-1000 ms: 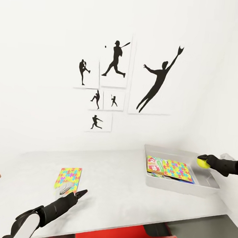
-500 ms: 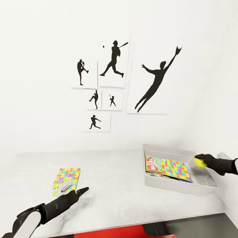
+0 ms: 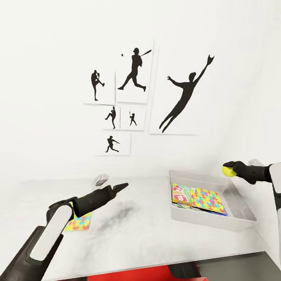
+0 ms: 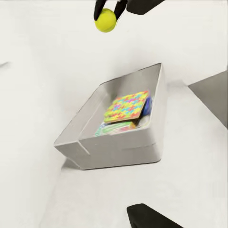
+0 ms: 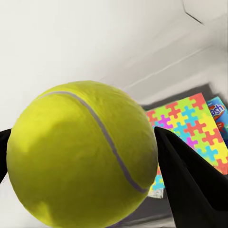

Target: Put all the toys in the child's room - the three board games (two on the bed and one on the table), the two jigsaw puzzles on the table, and the tennis ball on the table - inside the toy box on the table in the child's room.

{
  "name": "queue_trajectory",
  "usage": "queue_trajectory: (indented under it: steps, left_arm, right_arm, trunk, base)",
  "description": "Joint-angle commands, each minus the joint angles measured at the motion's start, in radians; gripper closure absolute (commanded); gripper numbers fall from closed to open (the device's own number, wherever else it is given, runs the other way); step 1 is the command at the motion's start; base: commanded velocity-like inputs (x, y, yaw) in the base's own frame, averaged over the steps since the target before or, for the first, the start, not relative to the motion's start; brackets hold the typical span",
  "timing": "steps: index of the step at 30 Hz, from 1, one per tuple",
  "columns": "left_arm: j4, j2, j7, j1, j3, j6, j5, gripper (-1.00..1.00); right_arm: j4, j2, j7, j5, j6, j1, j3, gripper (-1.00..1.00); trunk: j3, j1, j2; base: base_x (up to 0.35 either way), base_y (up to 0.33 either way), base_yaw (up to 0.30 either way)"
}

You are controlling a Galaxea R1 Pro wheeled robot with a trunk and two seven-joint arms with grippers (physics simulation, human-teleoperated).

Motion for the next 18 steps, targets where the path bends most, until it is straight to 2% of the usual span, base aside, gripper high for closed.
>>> queue_trajectory:
  steps: [1, 3, 4, 7, 11, 15, 18]
  left_arm:
    - [-0.001, -0.012, 0.010, -0.026, -0.003, 0.013, 0.003, -1.00]
    - [-0.002, -0.032, 0.040, -0.062, -0.007, 0.026, 0.020, -1.00]
    - [-0.003, -0.045, 0.070, -0.086, -0.011, 0.035, 0.045, -1.00]
    - [-0.003, -0.055, 0.106, -0.107, -0.013, 0.042, 0.092, -1.00]
    - [-0.004, -0.060, 0.139, -0.121, -0.015, 0.047, 0.143, -1.00]
    - [-0.004, -0.064, 0.163, -0.127, -0.016, 0.049, 0.165, -1.00]
    - [-0.004, -0.065, 0.172, -0.129, -0.016, 0.049, 0.171, -1.00]
  right_arm:
    - [0.011, 0.008, -0.017, -0.004, 0.004, -0.021, 0.007, 1.00]
    - [0.052, 0.028, -0.055, -0.004, 0.004, -0.074, 0.025, 1.00]
    - [0.069, 0.034, -0.070, -0.004, 0.004, -0.086, 0.029, 1.00]
    - [0.126, 0.048, -0.113, -0.004, 0.004, -0.120, 0.036, 1.00]
    - [0.219, 0.081, -0.148, -0.003, 0.004, -0.172, 0.039, 1.00]
    - [0.311, 0.100, -0.169, -0.003, -0.036, -0.200, 0.039, 1.00]
    - [0.339, 0.105, -0.175, -0.003, -0.060, -0.206, 0.038, 1.00]
  trunk:
    - [-0.003, 0.001, -0.002]
    - [-0.003, 0.001, -0.002]
    - [-0.003, 0.001, -0.002]
    - [-0.003, 0.001, -0.002]
    - [-0.003, 0.001, -0.002]
    - [-0.003, 0.001, -0.002]
    - [-0.003, 0.001, -0.002]
  base:
    - [0.000, 0.000, 0.000]
    - [0.000, 0.000, 0.000]
    - [0.000, 0.000, 0.000]
    - [0.000, 0.000, 0.000]
    - [0.000, 0.000, 0.000]
    - [0.000, 0.000, 0.000]
    - [0.000, 0.000, 0.000]
